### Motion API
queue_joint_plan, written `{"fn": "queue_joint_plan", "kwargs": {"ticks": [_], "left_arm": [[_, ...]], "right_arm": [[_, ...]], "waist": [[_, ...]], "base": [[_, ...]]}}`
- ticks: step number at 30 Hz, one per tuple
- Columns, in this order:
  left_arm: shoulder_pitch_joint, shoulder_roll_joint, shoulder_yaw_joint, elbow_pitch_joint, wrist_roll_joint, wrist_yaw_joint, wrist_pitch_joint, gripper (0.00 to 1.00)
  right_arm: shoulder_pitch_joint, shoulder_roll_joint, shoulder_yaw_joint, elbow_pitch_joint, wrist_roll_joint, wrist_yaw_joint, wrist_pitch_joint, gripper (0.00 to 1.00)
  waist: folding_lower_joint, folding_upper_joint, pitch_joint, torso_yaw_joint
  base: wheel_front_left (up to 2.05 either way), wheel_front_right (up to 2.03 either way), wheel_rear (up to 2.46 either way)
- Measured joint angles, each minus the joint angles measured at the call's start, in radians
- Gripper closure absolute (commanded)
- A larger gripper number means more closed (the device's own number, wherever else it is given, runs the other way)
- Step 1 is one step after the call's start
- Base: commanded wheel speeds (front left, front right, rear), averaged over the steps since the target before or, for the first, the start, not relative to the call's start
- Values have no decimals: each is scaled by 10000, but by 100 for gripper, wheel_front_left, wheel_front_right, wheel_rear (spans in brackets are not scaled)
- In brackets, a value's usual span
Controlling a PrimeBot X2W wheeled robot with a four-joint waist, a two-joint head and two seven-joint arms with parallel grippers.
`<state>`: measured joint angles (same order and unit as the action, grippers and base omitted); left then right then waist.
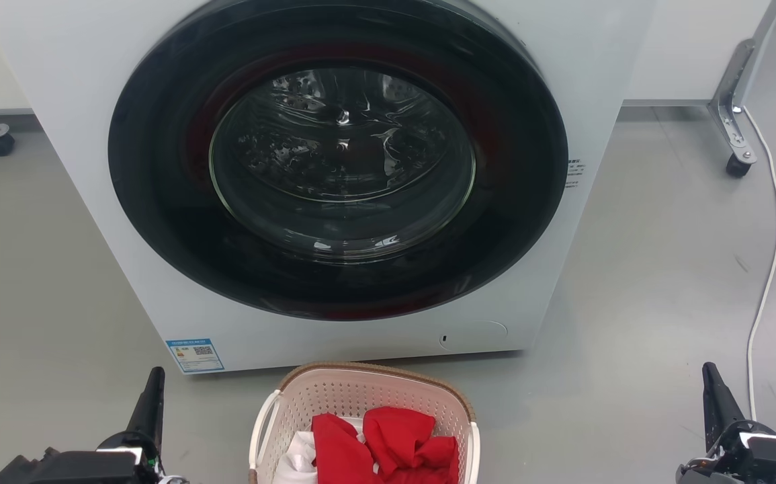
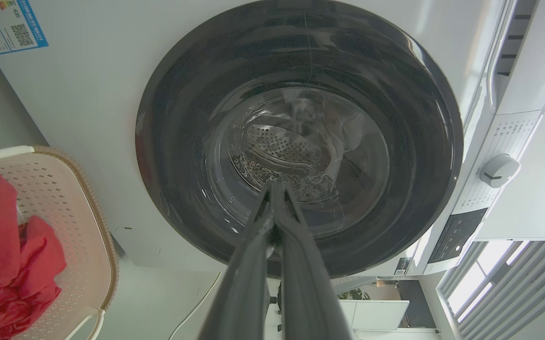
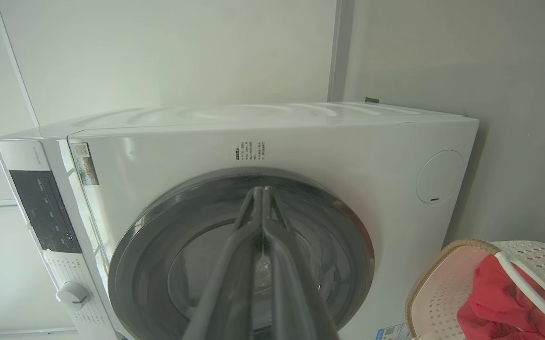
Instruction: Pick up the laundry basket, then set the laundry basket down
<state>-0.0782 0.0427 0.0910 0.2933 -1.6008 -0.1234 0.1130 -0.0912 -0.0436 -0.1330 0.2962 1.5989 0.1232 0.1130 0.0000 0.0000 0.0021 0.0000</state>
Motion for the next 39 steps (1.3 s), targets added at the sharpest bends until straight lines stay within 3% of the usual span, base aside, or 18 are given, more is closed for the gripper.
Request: {"fn": "queue_joint_plan", "kwargs": {"ticks": [22, 23, 33, 39], "left_arm": [[338, -98, -40, 430, 2, 15, -2, 100], [446, -127, -48, 535, 2, 15, -2, 0], [635, -144, -420, 451, 105, 36, -286, 0], [635, -140, -508, 199, 631, 186, -543, 0]], "right_arm": [[319, 115, 38, 441, -2, -4, 0, 100], [422, 157, 50, 546, -2, -6, 0, 0], [598, 203, 351, 541, -167, -15, -291, 0], [598, 201, 466, 353, -690, -201, -543, 0]], "waist": [[0, 0, 1, 0], [0, 0, 1, 0], [0, 0, -1, 0], [0, 0, -2, 4]], "base": [[0, 0, 0], [0, 0, 0], [0, 0, 0], [0, 0, 0]]}}
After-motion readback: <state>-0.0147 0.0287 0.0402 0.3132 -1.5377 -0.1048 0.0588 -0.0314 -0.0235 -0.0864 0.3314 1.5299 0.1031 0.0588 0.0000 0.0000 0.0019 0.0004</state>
